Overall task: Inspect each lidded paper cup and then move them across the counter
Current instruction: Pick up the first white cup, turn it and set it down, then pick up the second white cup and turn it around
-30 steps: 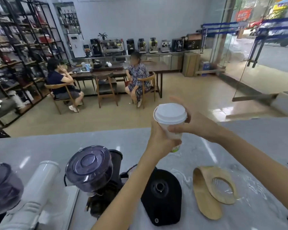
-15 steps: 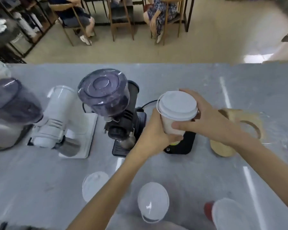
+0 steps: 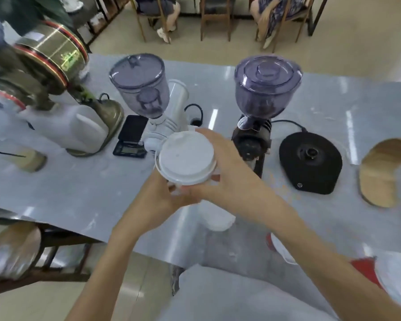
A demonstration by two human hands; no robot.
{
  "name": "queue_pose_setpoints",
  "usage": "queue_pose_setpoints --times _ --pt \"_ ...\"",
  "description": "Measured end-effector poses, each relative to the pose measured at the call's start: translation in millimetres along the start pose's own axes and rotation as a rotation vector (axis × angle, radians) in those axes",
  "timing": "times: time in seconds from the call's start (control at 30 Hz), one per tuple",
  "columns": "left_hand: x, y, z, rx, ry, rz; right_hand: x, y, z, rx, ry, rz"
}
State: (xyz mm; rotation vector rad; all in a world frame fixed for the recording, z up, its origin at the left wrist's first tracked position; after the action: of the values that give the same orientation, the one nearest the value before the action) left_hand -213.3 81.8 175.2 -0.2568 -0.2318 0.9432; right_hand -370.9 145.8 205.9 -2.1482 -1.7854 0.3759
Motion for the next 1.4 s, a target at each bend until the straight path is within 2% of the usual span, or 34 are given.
queue_pose_setpoints --times 0.1,0.2,0.37,0.57,0.73,0.83,0.9,0.97,1.03,1.07,1.17,1.23,1.3,1.4 --pt "2 -37 -38 -0.013 -0.004 0.056 -13 69 5 -0.095 0.043 0.043" --pt "-2 -67 -98 -0.034 -0.058 0.035 -24 135 22 -0.162 0.122 0.08" --pt "-11 -106 -185 -0.03 -0.097 0.0 -38 212 52 -0.111 0.242 0.079" --pt "-9 -125 -234 0.058 -0.153 -0.041 -45 260 68 -0.059 0.291 0.072" --pt "-7 -125 -239 0.139 -0.155 -0.118 -39 267 69 -0.044 0.31 0.129" --pt "-3 -124 -252 0.154 -0.173 -0.162 -35 263 69 -0.08 0.327 0.068" --pt "9 -126 -259 0.153 -0.189 -0.073 -24 255 68 -0.093 0.313 0.028" --pt "30 -130 -266 0.081 -0.21 0.131 -2 238 70 -0.073 0.342 0.025" --pt "55 -132 -275 -0.071 -0.243 0.271 27 215 70 -0.06 0.358 0.106" --pt "67 -128 -276 -0.13 -0.23 0.245 42 200 69 -0.06 0.338 0.188" --pt "86 -90 -262 -0.175 -0.116 -0.063 80 146 65 0.045 0.236 0.487" --pt "80 -51 -240 -0.207 -0.071 -0.24 87 110 71 0.207 0.232 0.578" --pt "62 -6 -222 -0.219 -0.078 -0.321 80 83 81 0.389 0.283 0.464" --pt "24 50 -193 -0.098 -0.135 -0.411 60 70 102 0.498 0.384 0.063"
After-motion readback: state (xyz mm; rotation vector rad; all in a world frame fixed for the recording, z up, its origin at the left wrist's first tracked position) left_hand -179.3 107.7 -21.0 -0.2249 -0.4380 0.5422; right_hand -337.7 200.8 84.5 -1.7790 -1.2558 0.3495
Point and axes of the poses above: each hand's wrist, its own x-axis away from the middle knuckle, its own y-axis out of the palm, z = x × y, the point moved 2 cm from there along -x, towards the middle knuckle, and after that the axes turned 5 degrees about z, right-handed, at the moved point
